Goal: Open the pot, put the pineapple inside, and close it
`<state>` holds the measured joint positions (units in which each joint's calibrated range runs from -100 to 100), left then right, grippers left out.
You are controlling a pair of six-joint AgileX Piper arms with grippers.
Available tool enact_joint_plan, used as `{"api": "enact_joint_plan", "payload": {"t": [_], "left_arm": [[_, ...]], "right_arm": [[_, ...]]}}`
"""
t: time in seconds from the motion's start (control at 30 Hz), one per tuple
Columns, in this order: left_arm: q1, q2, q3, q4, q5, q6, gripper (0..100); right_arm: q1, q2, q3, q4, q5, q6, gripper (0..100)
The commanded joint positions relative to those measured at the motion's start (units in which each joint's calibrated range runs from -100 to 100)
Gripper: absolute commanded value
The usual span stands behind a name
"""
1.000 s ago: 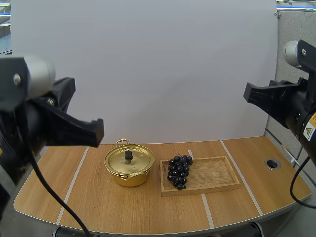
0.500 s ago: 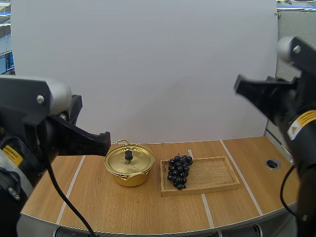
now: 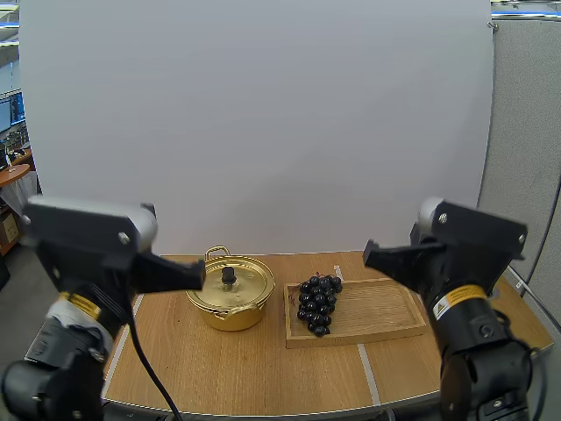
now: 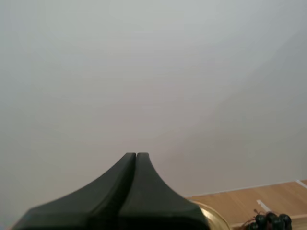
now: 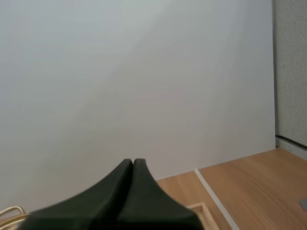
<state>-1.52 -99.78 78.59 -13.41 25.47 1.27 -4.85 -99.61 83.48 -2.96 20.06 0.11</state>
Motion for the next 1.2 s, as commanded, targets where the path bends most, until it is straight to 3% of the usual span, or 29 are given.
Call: {"api": "enact_joint_plan", "payload": {"t": [0.0, 0.2, 0.57, 0.77, 1.0, 1.1, 1.17], "left_arm": [[0.16, -0.22, 10.23, 0.01, -8.79, -0.36, 0], [0.16, -0.22, 12.75, 0.01, -10.0, 0.74, 0], [0.38, -0.22, 17.29, 0.11, -10.0, 0.74, 0], [0.38, -0.22, 19.56, 0.8, -10.0, 0.74, 0], [0.38, -0.22, 21.41, 0.8, -7.45, 0.56, 0], [0.38, -0.22, 21.41, 0.8, -7.1, -2.04, 0], [0.38, -0.22, 21.41, 0.8, -5.35, -4.06, 0]], "right_arm": [[-0.23, -0.39, 6.18, -0.29, -8.05, -4.05, 0], [-0.07, -0.39, 6.53, -0.29, -8.05, -4.23, 0], [6.23, -0.39, 6.53, -0.29, 2.86, -5.92, 0], [6.31, -0.39, 6.53, 0.76, 5.72, -5.92, 0], [6.31, -0.39, 14.93, -0.77, 0.26, -5.92, 0], [6.31, -0.39, 16.52, -0.77, -2.64, -5.92, 0], [6.31, -0.39, 16.52, -0.2, 1.32, -5.82, 0]]}}
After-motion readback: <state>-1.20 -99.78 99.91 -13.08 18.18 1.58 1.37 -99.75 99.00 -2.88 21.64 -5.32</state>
